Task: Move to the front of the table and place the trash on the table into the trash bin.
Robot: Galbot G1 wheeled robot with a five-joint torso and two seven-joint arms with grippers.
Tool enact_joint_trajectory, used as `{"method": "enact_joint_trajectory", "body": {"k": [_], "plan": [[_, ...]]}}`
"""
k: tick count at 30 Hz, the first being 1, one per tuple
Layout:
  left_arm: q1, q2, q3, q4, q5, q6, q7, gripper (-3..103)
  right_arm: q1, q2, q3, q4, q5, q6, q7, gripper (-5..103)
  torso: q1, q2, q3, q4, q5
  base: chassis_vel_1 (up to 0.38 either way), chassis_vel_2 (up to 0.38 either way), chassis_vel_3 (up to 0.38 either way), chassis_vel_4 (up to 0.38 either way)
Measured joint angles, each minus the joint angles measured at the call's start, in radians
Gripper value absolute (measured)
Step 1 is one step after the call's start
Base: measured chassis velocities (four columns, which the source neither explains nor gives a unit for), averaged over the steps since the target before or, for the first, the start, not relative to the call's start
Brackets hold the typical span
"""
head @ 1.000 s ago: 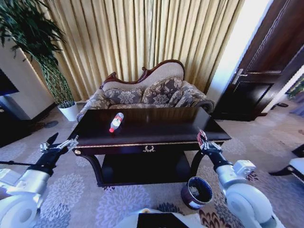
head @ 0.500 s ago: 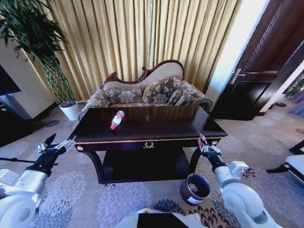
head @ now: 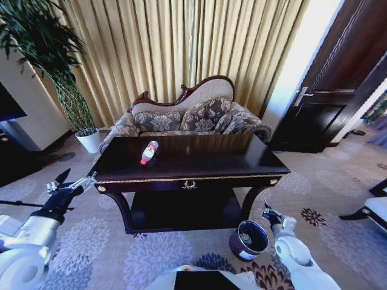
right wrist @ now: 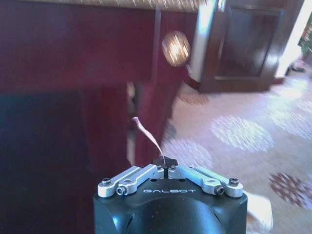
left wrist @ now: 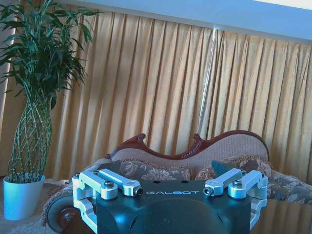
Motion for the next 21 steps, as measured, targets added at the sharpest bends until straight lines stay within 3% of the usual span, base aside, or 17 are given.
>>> {"method": "enact_joint_trajectory", "body": {"k": [8, 16, 19, 21], "plan": [[0.006, -0.012, 0.012, -0.014, 0.002, 0.000, 0.000, 100, 0.111, 0.037, -0.014, -0.245, -0.064, 0.045, -0.032, 0, 0.000, 0.000, 0.000, 0.0001, 0.0001, 0.000, 0.000, 0.000, 0.000], [0.016, -0.012, 0.013, -0.021, 0.004, 0.000, 0.002, 100, 0.175, 0.091, -0.027, -0.353, -0.130, 0.085, -0.038, -3, 0.000, 0.000, 0.000, 0.0002, -0.0002, 0.000, 0.000, 0.000, 0.000], [0.017, -0.012, 0.012, -0.021, 0.004, -0.001, 0.002, 100, 0.187, 0.106, -0.027, -0.378, -0.153, 0.100, -0.027, 1, 0.000, 0.000, 0.000, 0.0002, -0.0001, 0.000, 0.000, 0.000, 0.000], [0.021, -0.013, 0.009, -0.021, 0.005, -0.003, 0.002, 100, 0.187, 0.118, -0.026, -0.383, -0.164, 0.107, -0.021, 13, 0.000, 0.000, 0.000, 0.0000, 0.0000, 0.000, 0.000, 0.000, 0.000]]}}
